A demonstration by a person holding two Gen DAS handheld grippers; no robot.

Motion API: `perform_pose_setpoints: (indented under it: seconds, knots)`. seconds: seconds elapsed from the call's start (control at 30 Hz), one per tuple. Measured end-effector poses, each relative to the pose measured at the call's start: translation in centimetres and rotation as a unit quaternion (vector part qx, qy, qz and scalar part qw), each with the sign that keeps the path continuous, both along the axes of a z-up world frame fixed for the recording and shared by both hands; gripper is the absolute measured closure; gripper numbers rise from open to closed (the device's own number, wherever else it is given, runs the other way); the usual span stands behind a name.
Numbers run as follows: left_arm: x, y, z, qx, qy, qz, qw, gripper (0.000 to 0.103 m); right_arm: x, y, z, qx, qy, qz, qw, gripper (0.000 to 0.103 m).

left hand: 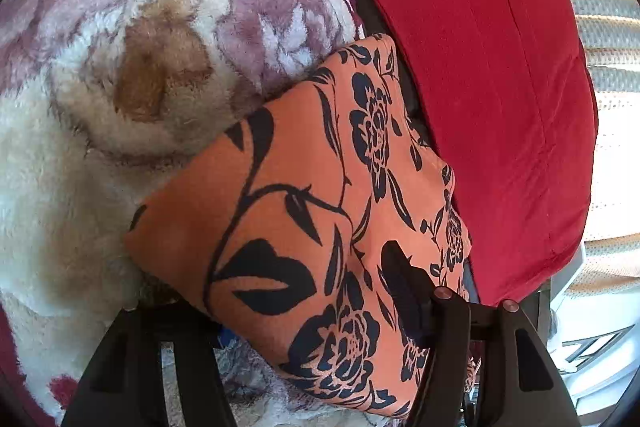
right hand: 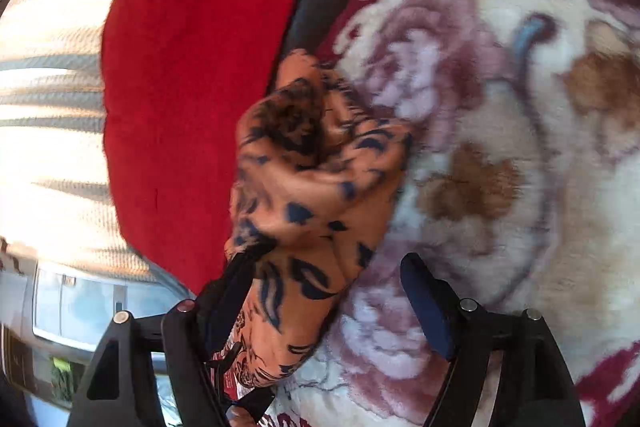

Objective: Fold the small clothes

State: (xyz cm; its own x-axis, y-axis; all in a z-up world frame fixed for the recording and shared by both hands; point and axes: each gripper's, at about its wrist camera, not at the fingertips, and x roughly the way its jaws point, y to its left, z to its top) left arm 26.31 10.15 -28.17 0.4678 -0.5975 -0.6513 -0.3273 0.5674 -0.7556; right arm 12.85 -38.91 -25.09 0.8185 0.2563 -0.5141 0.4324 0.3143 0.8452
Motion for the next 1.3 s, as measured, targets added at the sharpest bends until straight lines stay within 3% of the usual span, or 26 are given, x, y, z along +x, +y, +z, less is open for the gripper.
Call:
perform_pose_setpoints:
  seconds: [0.17,0.27,0.4,0.43,0.47,0.53,0.57,0.6,0.7,0.83,0.97,1.07,1.13,1.2,1.27,1.3]
  knots:
    - [0.2,1.0,-0.8,-0.033,0.010,0.006,0.9994,0.039,1.2,2.6,1.5,-0.017,-0.034,0.011,0.999,0.022]
    - [0.5,0.8,-0.8,-0.038,0.011,0.003,0.9992,0.039,2.8,2.9,1.2,-0.045,0.007,-0.003,0.999,0.021]
    - [0.6,0.8,-0.6,-0.041,0.006,-0.005,0.9991,0.041,4.9,1.3,-0.3,-0.024,0.028,-0.046,0.998,0.021]
    - [0.6,0.9,-0.5,-0.038,0.002,-0.008,0.9993,0.044,5.2,1.1,-0.5,-0.024,0.027,-0.047,0.998,0.021]
    - [0.5,1.0,-0.4,-0.030,-0.001,-0.011,0.9995,0.055,5.6,1.3,-0.5,-0.037,0.026,-0.041,0.998,0.022]
    - [0.8,0.7,-0.5,-0.009,0.002,-0.017,0.9998,0.068,6.5,1.9,0.1,-0.071,0.032,-0.033,0.996,0.036]
    - [0.7,0.8,-0.7,-0.013,0.004,-0.017,0.9998,0.071,6.5,1.5,0.3,-0.094,0.040,-0.027,0.994,0.064]
    - [0.6,0.9,-0.9,-0.020,0.005,-0.013,0.9997,0.073,6.5,1.2,0.2,-0.106,0.046,-0.018,0.993,0.072]
    - [0.2,1.0,-0.6,-0.017,-0.005,-0.012,0.9998,0.079,6.0,1.3,-0.2,-0.102,0.041,-0.020,0.994,0.080]
    - [-1.1,0.6,1.8,0.017,-0.056,-0.026,0.9980,0.081,4.7,3.0,2.9,-0.185,0.009,-0.029,0.982,0.089]
    - [-2.5,0.7,3.3,0.034,-0.073,-0.036,0.9961,0.081,3.2,1.9,3.9,-0.205,-0.019,-0.055,0.977,0.091]
    - [-4.2,0.8,2.8,0.057,-0.058,-0.053,0.9953,0.081,0.5,1.0,3.7,-0.187,-0.012,-0.067,0.980,0.092]
    - [-4.6,1.1,1.5,0.079,-0.025,-0.060,0.9948,0.080,-0.7,0.4,2.8,-0.176,0.010,-0.064,0.982,0.092]
    - [-4.3,2.0,0.3,0.032,-0.005,-0.049,0.9983,0.080,-1.7,-0.8,1.6,-0.145,0.024,-0.057,0.988,0.092]
    - [-4.1,2.7,-0.3,0.011,0.002,-0.041,0.9991,0.073,-2.4,-2.1,0.4,-0.073,0.012,-0.070,0.995,0.088]
    - [-4.0,2.8,-0.4,0.009,0.003,-0.036,0.9993,0.070,-2.5,-2.5,0.0,-0.046,0.000,-0.068,0.997,0.077]
